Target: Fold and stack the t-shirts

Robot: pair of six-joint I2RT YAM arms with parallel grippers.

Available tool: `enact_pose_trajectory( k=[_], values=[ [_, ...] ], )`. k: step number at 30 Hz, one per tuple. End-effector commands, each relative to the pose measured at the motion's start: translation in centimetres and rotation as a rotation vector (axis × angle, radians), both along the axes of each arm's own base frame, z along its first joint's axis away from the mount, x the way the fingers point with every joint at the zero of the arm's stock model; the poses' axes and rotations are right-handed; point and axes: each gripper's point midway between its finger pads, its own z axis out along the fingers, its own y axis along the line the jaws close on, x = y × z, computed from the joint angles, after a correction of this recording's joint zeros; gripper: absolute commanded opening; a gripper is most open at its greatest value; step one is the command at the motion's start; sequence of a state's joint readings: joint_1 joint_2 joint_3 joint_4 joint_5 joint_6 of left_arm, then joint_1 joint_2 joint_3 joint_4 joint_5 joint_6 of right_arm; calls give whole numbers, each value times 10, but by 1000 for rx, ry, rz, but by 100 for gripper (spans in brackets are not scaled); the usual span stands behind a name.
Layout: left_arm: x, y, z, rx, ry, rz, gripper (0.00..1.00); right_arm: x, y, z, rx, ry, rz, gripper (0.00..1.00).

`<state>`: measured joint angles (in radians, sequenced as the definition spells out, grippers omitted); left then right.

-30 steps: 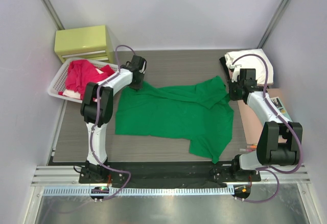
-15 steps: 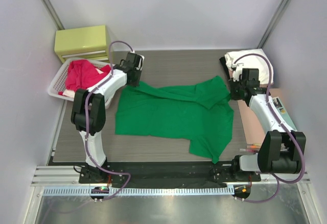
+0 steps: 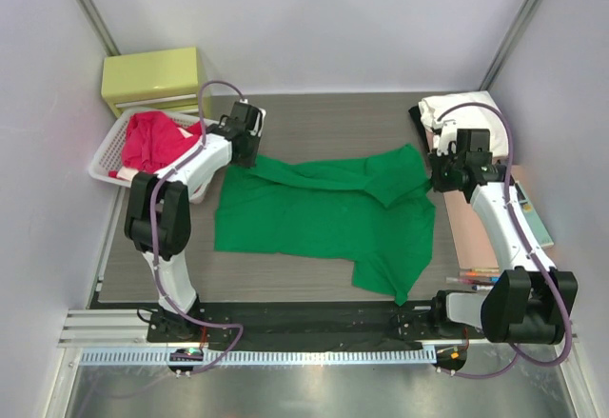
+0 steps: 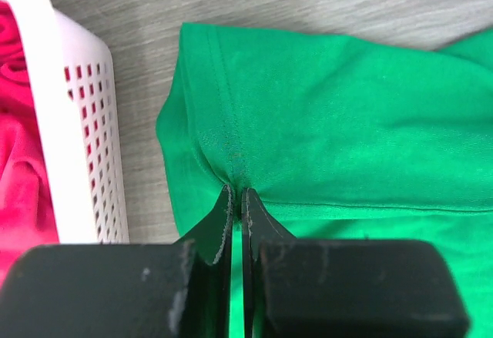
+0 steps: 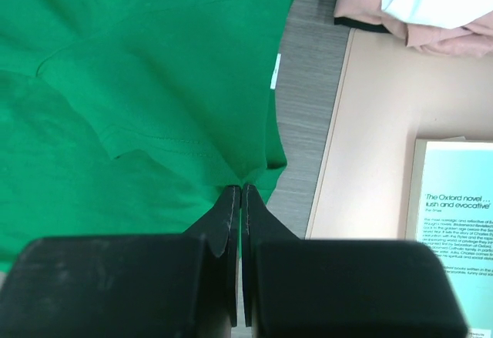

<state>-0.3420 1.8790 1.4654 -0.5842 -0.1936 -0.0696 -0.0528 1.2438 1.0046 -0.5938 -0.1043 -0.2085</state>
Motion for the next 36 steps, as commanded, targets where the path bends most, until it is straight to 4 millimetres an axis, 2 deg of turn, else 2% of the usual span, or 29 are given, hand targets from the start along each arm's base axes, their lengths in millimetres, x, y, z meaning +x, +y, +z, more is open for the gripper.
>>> enact_pose_trajectory(
  k=[1,5,7,13,17,20,24,31,36],
  values=[
    [-6,2,21,-15,-32,-15,0,-10,5,5,0,26,50,1],
    [-15,-3,15,-50,14,-12,0,-12,5,-9,-1,85,57,1],
    [-19,-5,17,-71,17,-7,0,-12,5,-8,3,80,59,1],
    [-33,-10,2,-101,93,-3,0,-12,11,-11,27,92,76,1],
    [-34,-12,-7,-105,123,-2,0,-12,11,-16,32,108,77,1],
    [-33,-10,-5,-95,121,2,0,-13,10,-24,23,130,81,1],
    [-35,-9,-3,-92,122,2,0,-8,7,-43,16,171,69,1],
    [-34,14,1,-74,107,67,0,-4,-1,-59,-8,209,25,1],
    [-31,31,-6,-68,131,126,0,-1,-5,-63,-22,210,4,1]
  ],
)
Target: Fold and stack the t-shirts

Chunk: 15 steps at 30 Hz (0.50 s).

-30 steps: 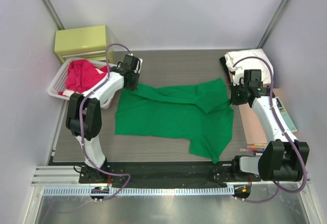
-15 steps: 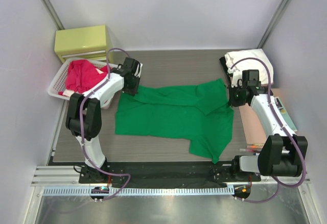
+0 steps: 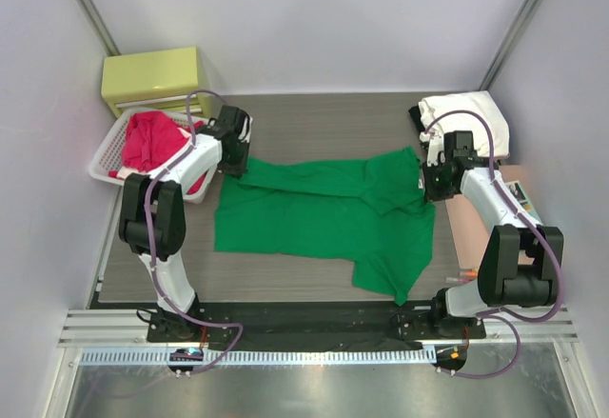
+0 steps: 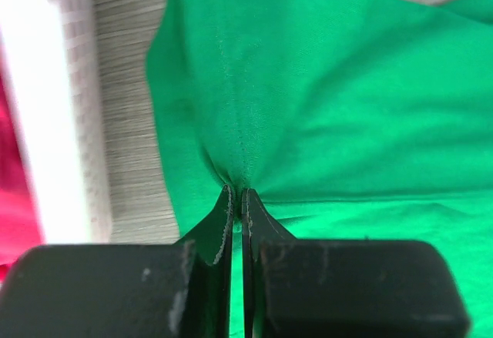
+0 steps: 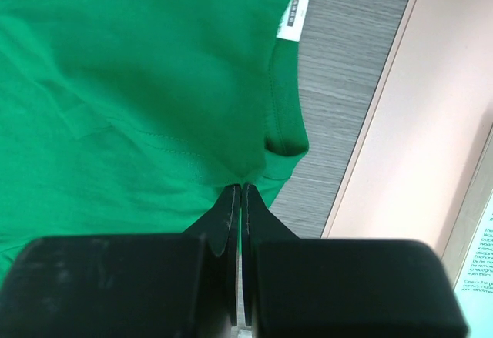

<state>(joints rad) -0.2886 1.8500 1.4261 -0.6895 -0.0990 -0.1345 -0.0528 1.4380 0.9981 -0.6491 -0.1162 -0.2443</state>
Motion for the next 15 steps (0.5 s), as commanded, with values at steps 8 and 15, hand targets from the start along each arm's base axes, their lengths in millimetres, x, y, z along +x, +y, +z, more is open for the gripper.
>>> enact_pose_trajectory(
  k=[8,15],
  values=[
    [-2,25,-4,14,42,83,0,14,-6,0,-25,-32,-34,1],
    [-10,20,-4,-20,67,83,0,8,-5,-7,-24,-3,-30,1]
  ],
)
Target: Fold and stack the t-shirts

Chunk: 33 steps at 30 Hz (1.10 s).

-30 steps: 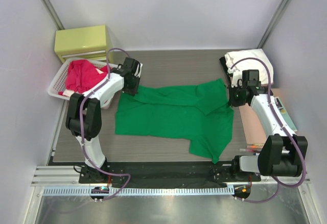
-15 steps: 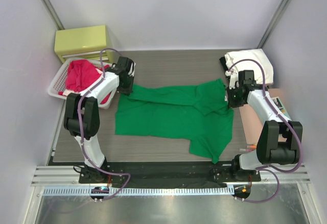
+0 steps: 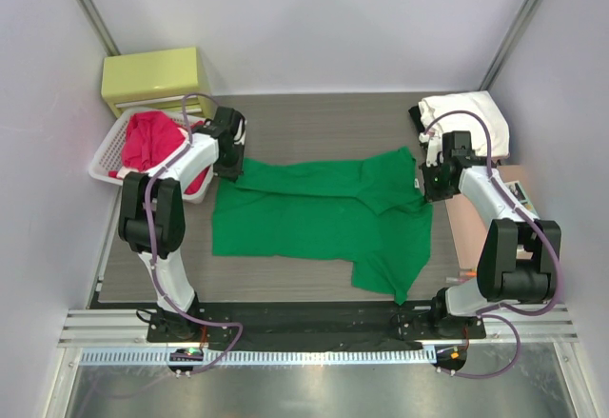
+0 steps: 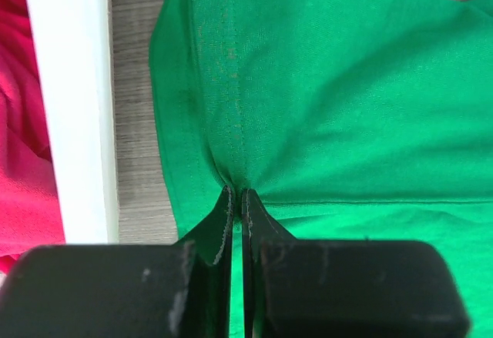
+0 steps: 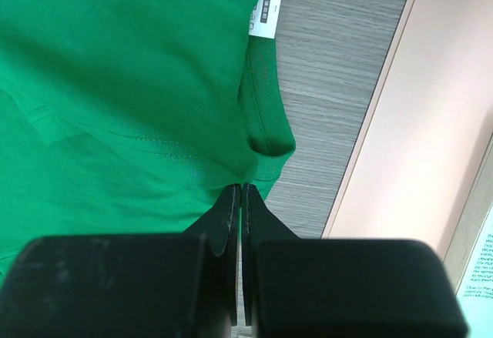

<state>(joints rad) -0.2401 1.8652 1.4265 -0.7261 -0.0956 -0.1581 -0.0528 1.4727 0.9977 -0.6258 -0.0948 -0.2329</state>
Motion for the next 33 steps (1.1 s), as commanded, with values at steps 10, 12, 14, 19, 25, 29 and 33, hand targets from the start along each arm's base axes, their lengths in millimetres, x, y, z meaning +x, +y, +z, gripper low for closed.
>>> enact_pose_trajectory(
  k=[10,12,14,19,25,29,33],
  values=[
    [-5,8,4,-28,41,63,0,5,-27,-3,-128,-4,-113,21],
    [-4,10,7,-27,33,67,0,5,-27,-1,-126,-11,-116,46],
    [-4,11,9,-27,27,67,0,4,-26,0,-124,-12,-112,55],
    [-5,15,10,-25,35,70,73,1,-25,2,-115,-19,-112,66],
    [-6,21,13,-1,25,82,90,0,-32,6,-153,-28,-133,67],
    [-7,19,16,-12,8,81,91,3,-34,17,-158,-63,-150,67],
    [-6,19,21,-22,-18,77,91,6,-24,44,-106,-166,-131,67]
  ],
)
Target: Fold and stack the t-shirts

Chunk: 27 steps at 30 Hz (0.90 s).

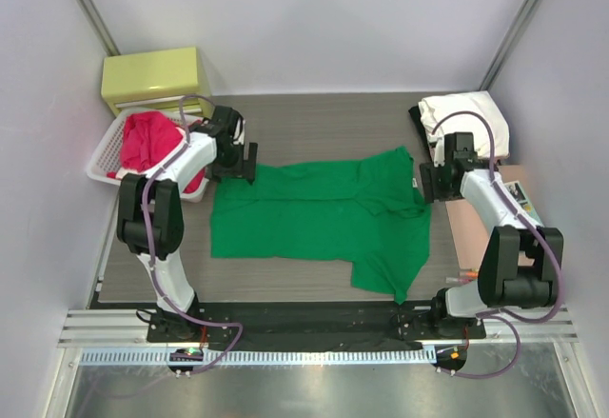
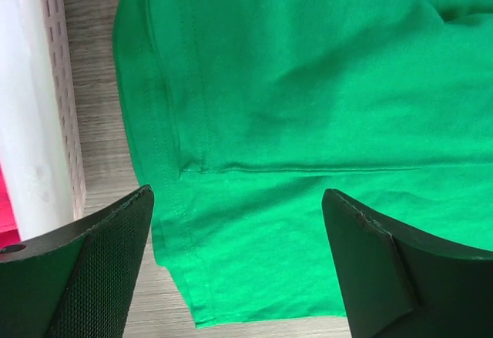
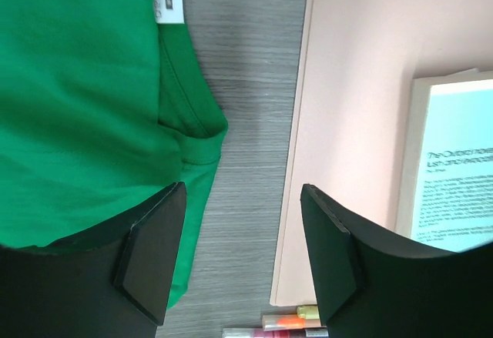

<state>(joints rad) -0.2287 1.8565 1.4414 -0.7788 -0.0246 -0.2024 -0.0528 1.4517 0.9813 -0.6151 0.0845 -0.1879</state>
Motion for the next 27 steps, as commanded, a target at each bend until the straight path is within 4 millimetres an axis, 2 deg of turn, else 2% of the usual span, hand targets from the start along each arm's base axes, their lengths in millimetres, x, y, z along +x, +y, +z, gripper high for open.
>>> enact_pose_trajectory(
  k=[1,6,7,9,10,11,13,16,18,19,20,22,23,26,27],
  values=[
    [6,25,19,44,-81,50,91,10,9,58,38,-218,24,67],
    [5,19,25,0,-139,36,91,1,33,94,134,-359,101,69],
    [8,17,35,-17,-182,29,91,-2,39,97,161,-372,130,70],
    [6,13,40,-44,-224,9,91,-11,41,110,161,-429,143,70],
    [11,8,56,-67,-300,-6,90,-10,46,116,175,-469,165,70],
    [8,7,53,-66,-307,-18,91,-15,48,112,181,-477,172,71],
    [10,5,60,-58,-360,-57,90,-17,50,119,190,-529,179,72],
    [11,-1,72,-36,-430,-121,91,-22,52,112,203,-518,174,72],
    [8,-6,82,-37,-475,-155,90,-27,61,106,233,-508,224,70],
    [7,-9,81,-41,-506,-166,90,-29,64,102,245,-505,230,70],
    [5,-12,91,-47,-544,-184,90,-29,66,104,256,-514,236,70],
    [2,-16,93,-56,-578,-194,90,-30,68,110,266,-529,246,70],
    [-1,-19,102,-62,-607,-201,90,-30,71,112,274,-532,258,70],
    [-1,-9,114,-23,-678,-165,91,-33,74,112,269,-522,302,70],
    [1,-4,127,-1,-734,-151,91,-34,74,111,267,-518,311,70]
  ],
)
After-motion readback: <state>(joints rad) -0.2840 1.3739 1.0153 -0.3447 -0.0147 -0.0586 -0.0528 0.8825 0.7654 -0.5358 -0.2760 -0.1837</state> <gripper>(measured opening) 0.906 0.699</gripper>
